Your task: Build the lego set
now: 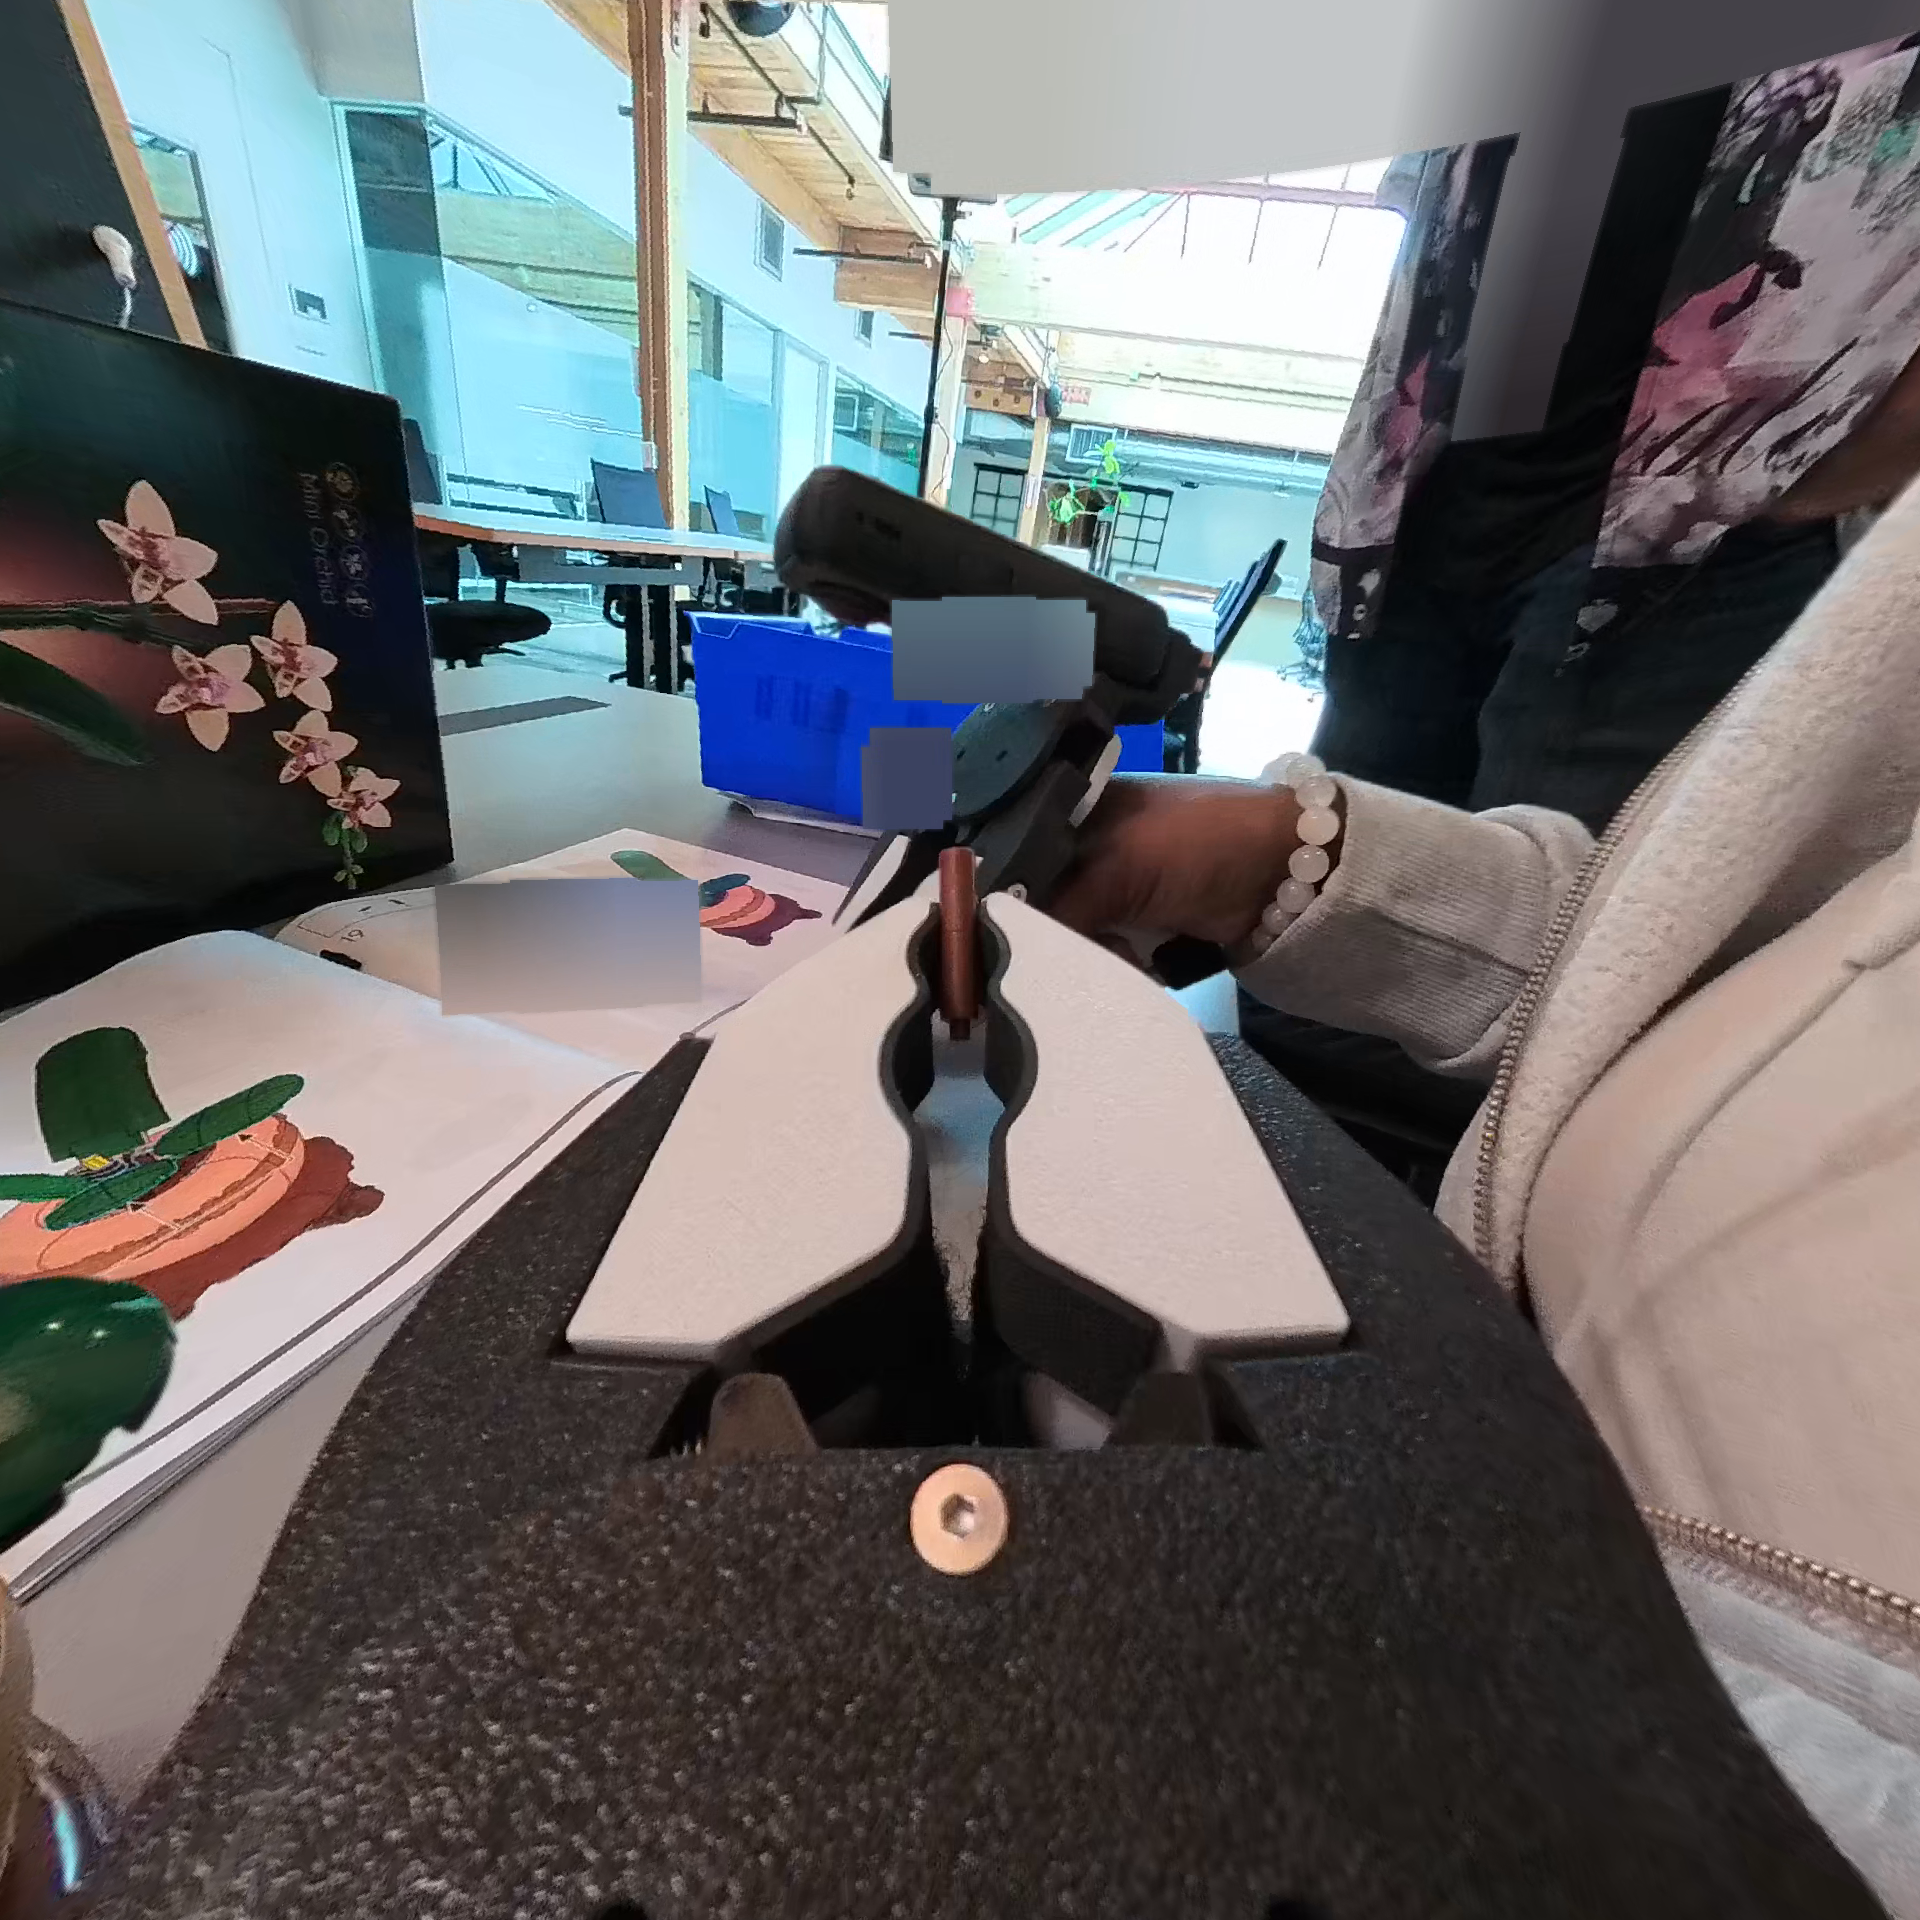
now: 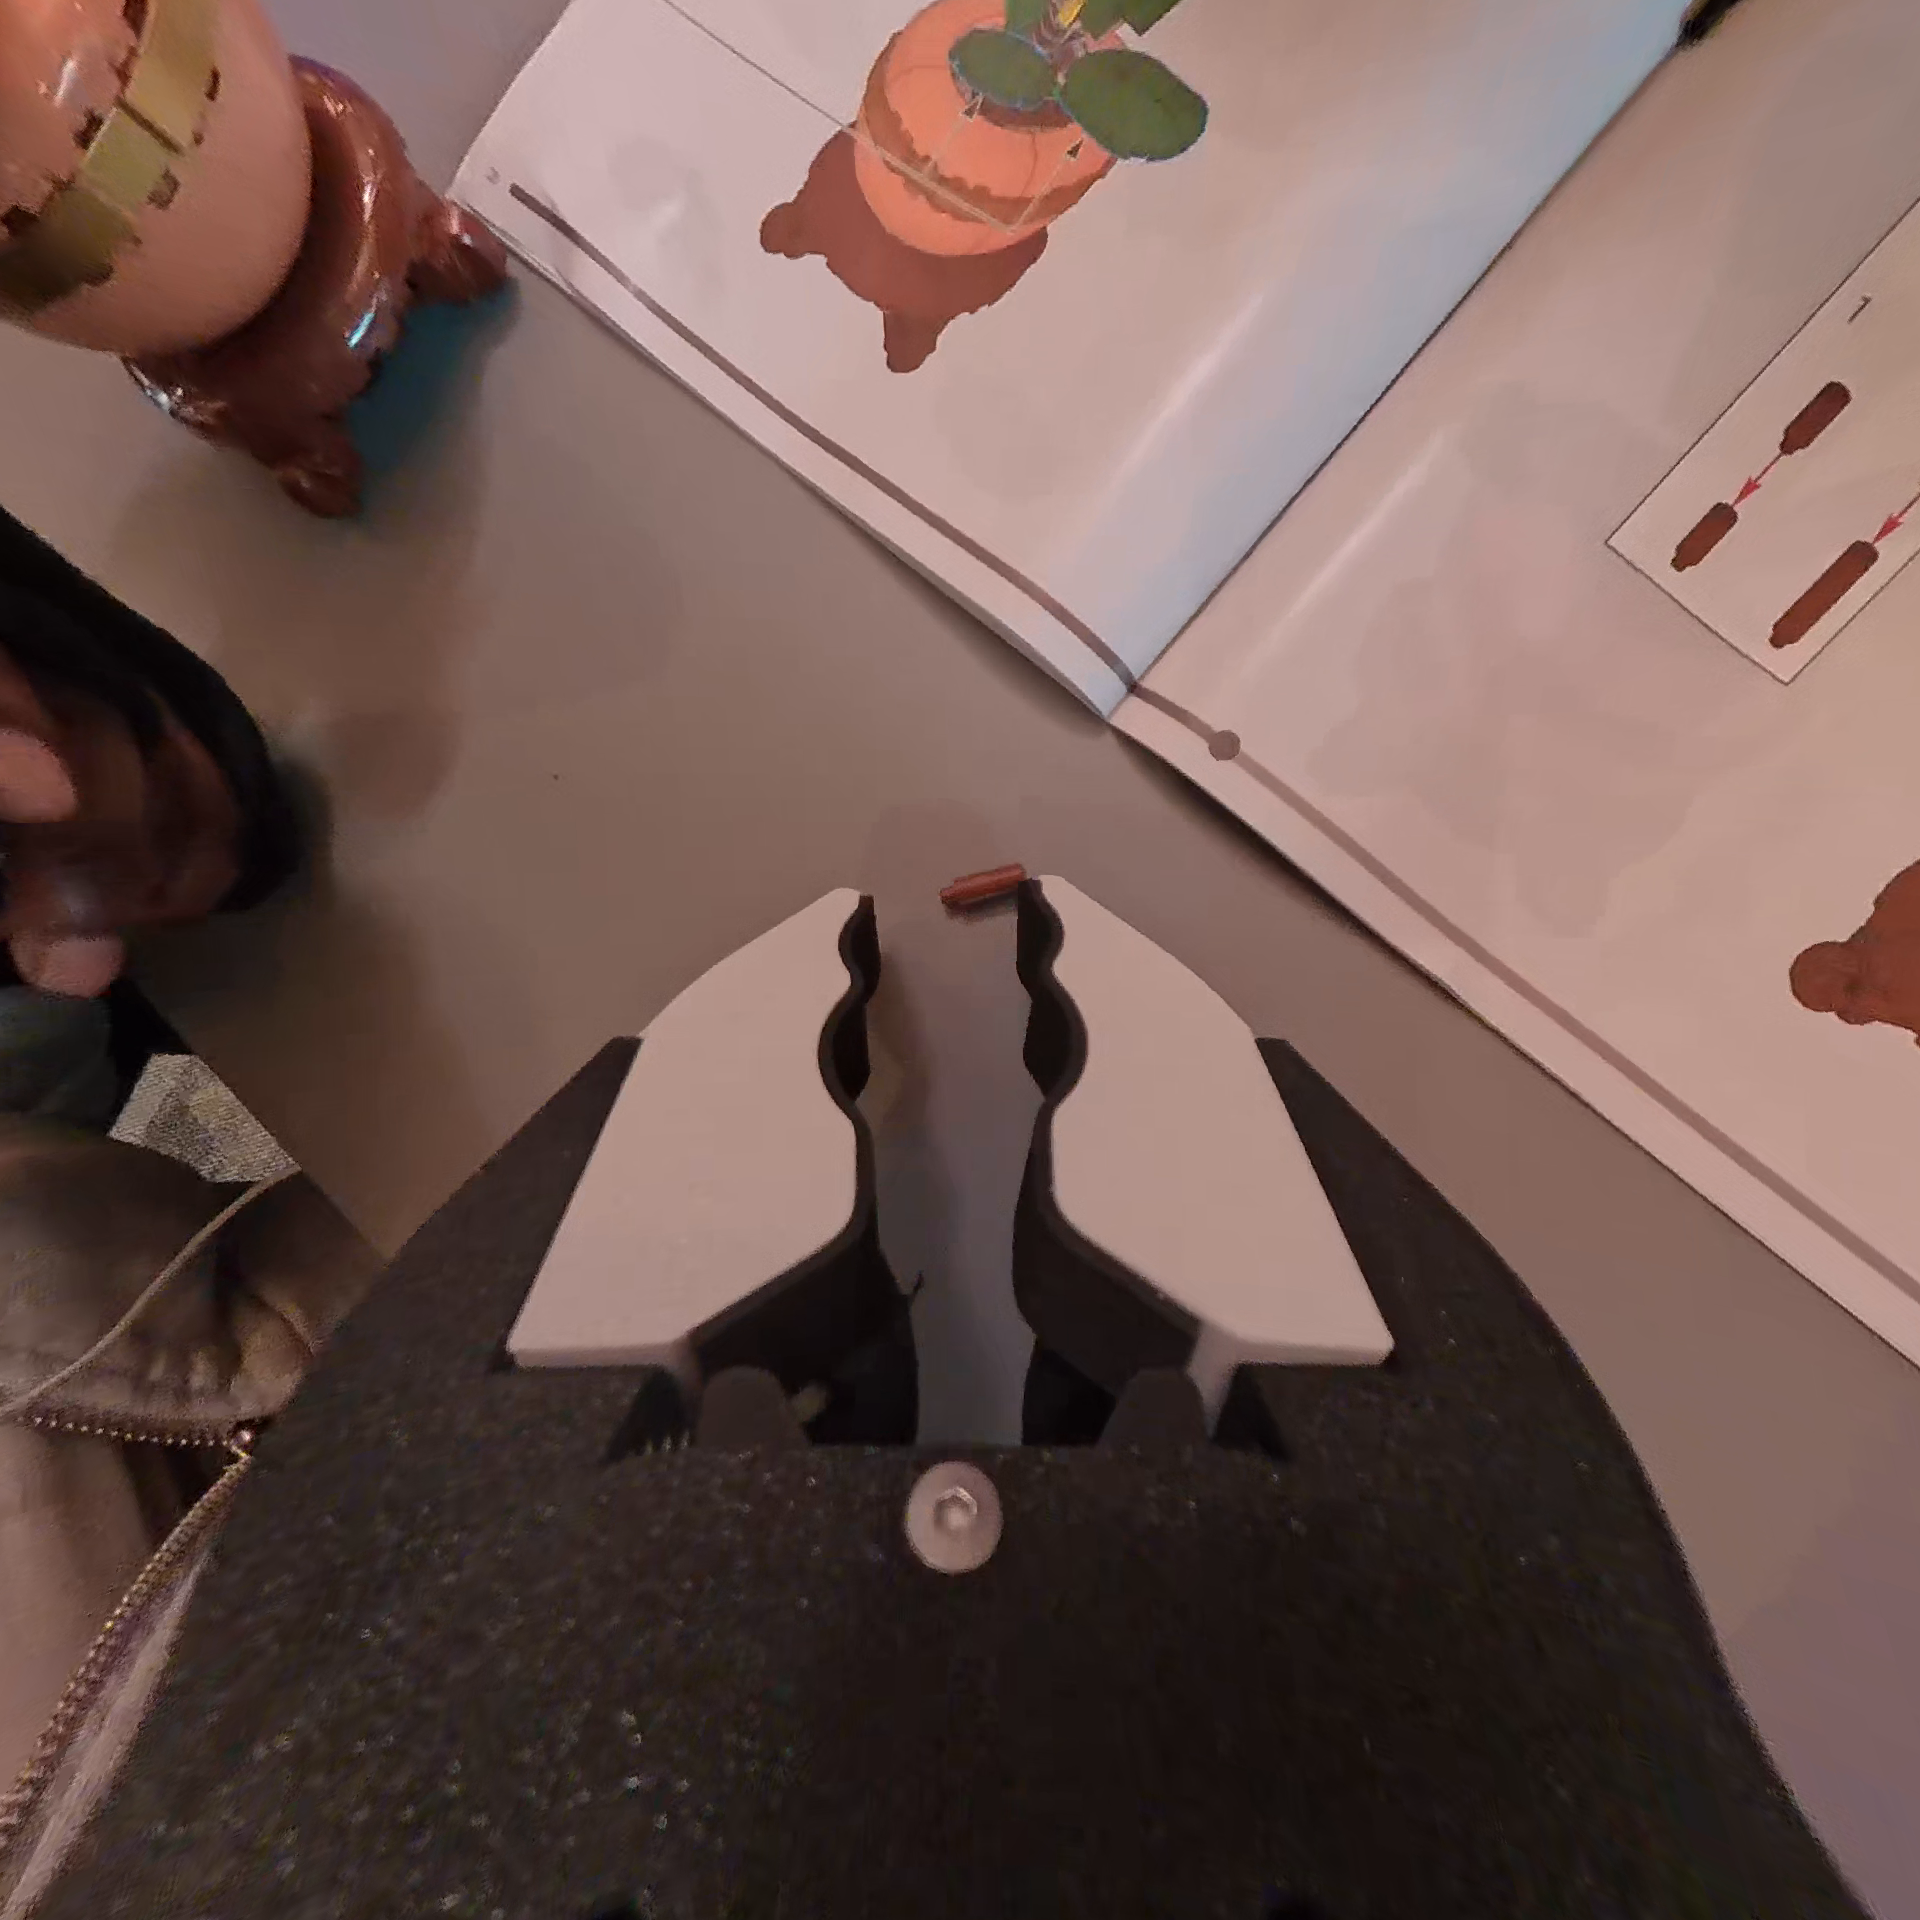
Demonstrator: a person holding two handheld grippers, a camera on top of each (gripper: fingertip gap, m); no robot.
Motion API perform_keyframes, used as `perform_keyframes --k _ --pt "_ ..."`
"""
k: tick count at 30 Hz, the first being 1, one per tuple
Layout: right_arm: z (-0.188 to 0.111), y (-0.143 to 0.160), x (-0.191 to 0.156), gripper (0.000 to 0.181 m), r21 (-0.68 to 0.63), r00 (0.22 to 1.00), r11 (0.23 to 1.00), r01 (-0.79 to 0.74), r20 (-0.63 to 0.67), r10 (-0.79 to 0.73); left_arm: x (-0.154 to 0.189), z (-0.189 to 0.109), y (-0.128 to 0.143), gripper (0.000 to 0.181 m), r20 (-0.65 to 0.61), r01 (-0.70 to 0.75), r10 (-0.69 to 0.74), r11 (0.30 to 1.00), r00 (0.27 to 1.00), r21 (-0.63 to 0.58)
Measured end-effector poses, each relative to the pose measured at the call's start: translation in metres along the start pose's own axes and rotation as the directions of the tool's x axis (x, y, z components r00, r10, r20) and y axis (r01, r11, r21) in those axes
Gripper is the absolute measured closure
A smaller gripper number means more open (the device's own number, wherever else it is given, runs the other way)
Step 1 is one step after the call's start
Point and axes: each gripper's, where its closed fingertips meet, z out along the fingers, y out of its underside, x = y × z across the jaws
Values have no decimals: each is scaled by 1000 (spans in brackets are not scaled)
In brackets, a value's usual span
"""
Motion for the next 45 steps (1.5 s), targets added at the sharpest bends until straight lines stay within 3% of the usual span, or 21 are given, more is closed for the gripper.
perform_keyframes --k 5,9,13,16,19,22,26,32,37,45 --pt "9 -5 4 170 -35 999 999 32 7 -32 2 -1 -1 178 -19 15 -15 1000 1000 8" --pt "11 -1 -5 180 -73 962 963 260 112 -251 2 1 0 178 -19 12 -12 1000 1000 -2" --pt "9 3 -9 175 -54 866 881 471 218 -450 0 1 1 178 -5 15 -15 1000 1000 -12" --pt "-1 2 -1 161 -39 820 831 555 192 -539 -1 2 2 178 8 1 -1 1000 1000 -26" --pt "-27 -3 11 155 10 831 840 543 134 -539 -2 3 3 178 14 -5 6 999 1000 -33" --pt "-40 8 17 159 -45 850 850 524 98 -518 -2 3 4 178 13 -3 4 999 1000 -36" --pt "-26 12 3 173 -112 972 968 224 100 -213 -3 4 4 178 18 2 -1 999 1000 -44" --pt "-7 14 -1 165 -92 993 996 2 119 9 -3 3 4 178 3 13 -13 999 1000 -35" --pt "-5 14 -1 162 -144 997 989 24 82 -12 -4 0 1 178 -2 32 -32 999 999 -9" --pt "0 14 -4 169 -240 968 940 241 -4 -250 -3 0 0 178 -5 31 -31 999 999 -6"
